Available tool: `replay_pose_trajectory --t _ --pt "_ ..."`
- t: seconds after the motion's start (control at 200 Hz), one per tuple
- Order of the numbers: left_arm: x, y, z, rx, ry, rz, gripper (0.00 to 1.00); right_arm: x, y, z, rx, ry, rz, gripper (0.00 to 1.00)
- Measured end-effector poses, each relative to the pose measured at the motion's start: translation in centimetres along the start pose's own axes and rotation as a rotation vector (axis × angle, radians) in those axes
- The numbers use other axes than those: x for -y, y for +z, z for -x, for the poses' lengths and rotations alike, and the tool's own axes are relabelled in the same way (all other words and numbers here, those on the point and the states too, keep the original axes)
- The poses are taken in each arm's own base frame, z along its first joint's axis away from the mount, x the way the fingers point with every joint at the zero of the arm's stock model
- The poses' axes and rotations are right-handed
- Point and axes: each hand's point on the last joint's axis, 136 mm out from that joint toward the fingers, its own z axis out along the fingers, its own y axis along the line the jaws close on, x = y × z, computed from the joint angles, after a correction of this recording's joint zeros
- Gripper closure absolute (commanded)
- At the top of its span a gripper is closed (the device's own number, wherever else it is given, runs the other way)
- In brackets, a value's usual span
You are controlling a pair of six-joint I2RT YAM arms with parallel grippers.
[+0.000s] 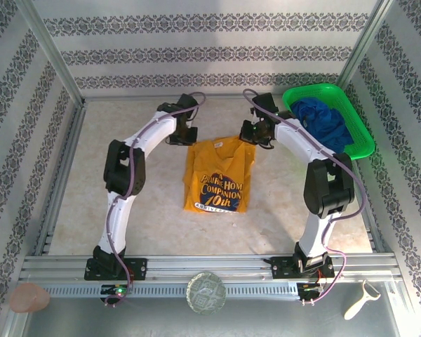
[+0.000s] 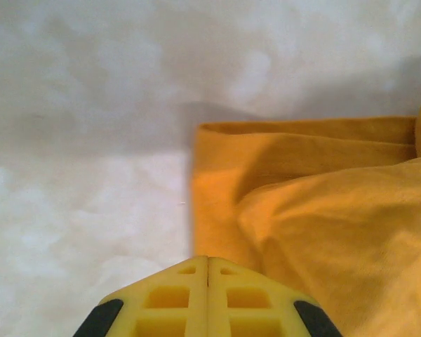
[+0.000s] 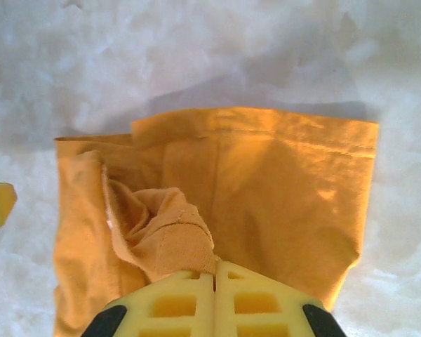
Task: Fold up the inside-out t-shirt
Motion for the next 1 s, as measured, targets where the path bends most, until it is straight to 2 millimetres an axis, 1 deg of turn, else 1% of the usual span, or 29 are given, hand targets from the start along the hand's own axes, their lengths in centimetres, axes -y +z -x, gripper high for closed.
replay_pose_trajectory --t 0.015,0.055,0.06,0.07,0.095,0.185,0.275,0.355,0.425,0.495,0.565,0.619,0.654,0.734,0.774,0.854,0.884,0.909,0.944,0.979,0.999 --pt "-0.2 -0.3 0.2 0.012 -0.01 -0.003 1.0 -0.1 0.0 0.0 0.001 0.001 0.003 1.0" --pt "-0.7 -1.2 1.0 0.044 -0.032 -0.017 0.79 0.0 0.0 0.1 0.001 0.006 0.008 1.0" --pt "-0.7 -1.3 1.1 0.05 -0.034 -0.02 0.77 0.0 0.0 0.2 0.002 0.007 0.007 1.0" --pt "-0.7 -1.5 1.3 0.055 -0.035 -0.025 0.71 0.0 0.0 0.1 -0.001 0.008 0.008 1.0" --pt "-0.9 -1.9 1.8 0.075 -0.045 -0.037 0.61 0.0 0.1 0.1 -0.003 0.009 0.009 1.0" --pt "-0.5 -2.9 3.3 0.123 -0.065 -0.104 0.43 0.1 0.4 0.0 -0.01 0.013 0.009 1.0" --pt "1.2 -3.0 3.9 0.124 -0.047 -0.164 0.37 0.4 1.0 -0.3 -0.018 0.018 0.005 1.0" --pt "3.8 -2.7 4.9 0.13 -0.003 -0.2 0.34 0.9 1.7 -0.8 -0.032 0.026 -0.004 1.0" --pt "6.3 -2.0 5.6 0.133 0.045 -0.216 0.33 1.6 2.2 -1.3 -0.045 0.036 -0.015 1.0" --pt "8.4 -0.9 5.4 0.116 0.086 -0.218 0.31 2.2 2.4 -1.5 -0.053 0.047 -0.024 1.0" --pt "9.9 0.6 4.4 0.082 0.119 -0.21 0.3 2.4 2.5 -1.5 -0.054 0.053 -0.027 1.0" --pt "10.5 1.9 3.3 0.044 0.132 -0.196 0.3 2.6 2.6 -1.4 -0.052 0.057 -0.028 1.0" --pt "10.5 2.7 2.6 0.019 0.136 -0.183 0.3 2.6 2.6 -1.3 -0.05 0.058 -0.027 1.0" --pt "9.7 4.2 1.3 -0.035 0.135 -0.144 0.3 2.5 2.6 -1.2 -0.046 0.058 -0.024 1.0" --pt "9.2 4.7 0.9 -0.053 0.131 -0.124 0.33 2.5 2.6 -1.2 -0.045 0.058 -0.024 1.0" --pt "8.5 5.1 0.5 -0.072 0.124 -0.094 0.46 2.5 2.6 -1.2 -0.045 0.06 -0.024 1.0" --pt "8.3 5.2 0.4 -0.074 0.123 -0.084 0.56 2.5 2.6 -1.2 -0.045 0.06 -0.024 1.0" --pt "8.1 5.2 0.4 -0.075 0.118 -0.077 0.67 2.5 2.6 -1.2 -0.044 0.06 -0.023 1.0" --pt "8.0 5.2 0.4 -0.074 0.119 -0.068 0.76 2.5 2.7 -1.2 -0.043 0.06 -0.023 1.0" --pt "7.9 5.2 0.4 -0.073 0.12 -0.063 0.87 2.5 2.7 -1.2 -0.042 0.06 -0.022 1.0" --pt "7.8 5.2 0.4 -0.072 0.124 -0.059 0.92 2.5 2.7 -1.2 -0.042 0.06 -0.022 1.0"
